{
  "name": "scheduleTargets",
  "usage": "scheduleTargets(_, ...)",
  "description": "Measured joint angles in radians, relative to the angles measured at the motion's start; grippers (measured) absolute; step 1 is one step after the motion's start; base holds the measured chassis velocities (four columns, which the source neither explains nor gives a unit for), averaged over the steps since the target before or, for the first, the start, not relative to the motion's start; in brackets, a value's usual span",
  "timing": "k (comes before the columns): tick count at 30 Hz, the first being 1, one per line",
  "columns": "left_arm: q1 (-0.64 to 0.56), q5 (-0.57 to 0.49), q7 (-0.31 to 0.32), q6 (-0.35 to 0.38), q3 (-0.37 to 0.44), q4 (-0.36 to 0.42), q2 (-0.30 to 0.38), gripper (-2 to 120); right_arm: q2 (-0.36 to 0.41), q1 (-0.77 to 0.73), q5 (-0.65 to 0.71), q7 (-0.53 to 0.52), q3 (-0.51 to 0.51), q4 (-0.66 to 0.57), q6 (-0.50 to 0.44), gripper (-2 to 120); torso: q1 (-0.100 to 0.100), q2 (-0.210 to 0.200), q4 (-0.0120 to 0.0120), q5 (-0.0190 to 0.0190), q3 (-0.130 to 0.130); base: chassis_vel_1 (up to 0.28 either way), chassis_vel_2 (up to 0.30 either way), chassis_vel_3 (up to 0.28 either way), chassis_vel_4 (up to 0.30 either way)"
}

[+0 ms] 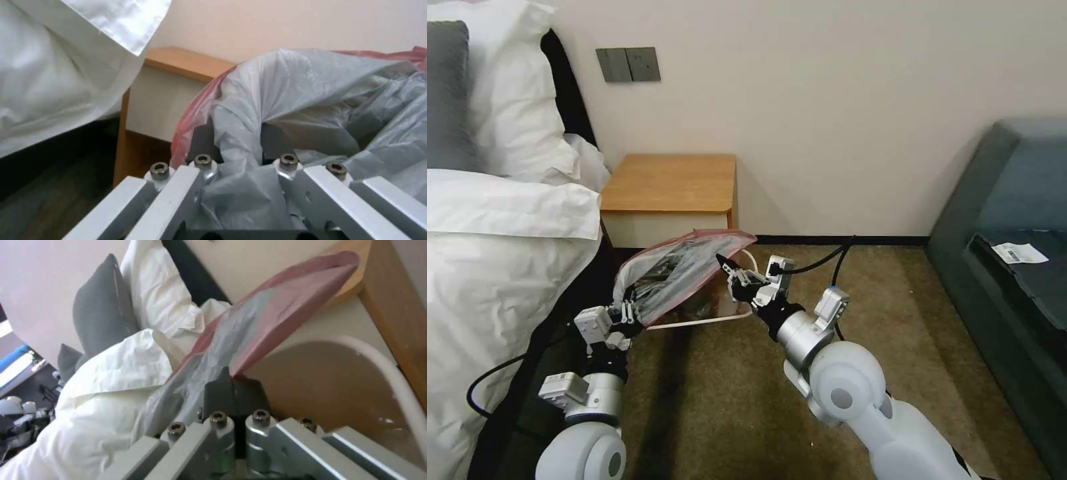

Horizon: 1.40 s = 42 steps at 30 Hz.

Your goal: Pick up the garbage bag from the table and place it over the trash can.

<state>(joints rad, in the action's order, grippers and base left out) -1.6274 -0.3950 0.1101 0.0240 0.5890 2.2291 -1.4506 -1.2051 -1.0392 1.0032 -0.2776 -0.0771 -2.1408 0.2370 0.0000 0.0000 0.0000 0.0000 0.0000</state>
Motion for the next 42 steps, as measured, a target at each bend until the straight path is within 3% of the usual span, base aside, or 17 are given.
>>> scheduleTargets(11,0.003,0.007,0.005,-0.009,0.018,-0.016,-0.002,11,0.018,-0.042,-0.036,-0.088,0.028,-0.059,0.018,0,0.0,0.0,-0.0001,0.0,0.0,0.0,0.0,0.0,0.0)
scheduleTargets(42,0.007,-0.036,0.044,-0.013,0.027,0.021,-0.019,11,0.074,-0.209,-0.098,-0.142,0.122,-0.197,0.101,0,0.0,0.0,0.0,0.0001,0.0,0.0,0.0,0.0,0.0)
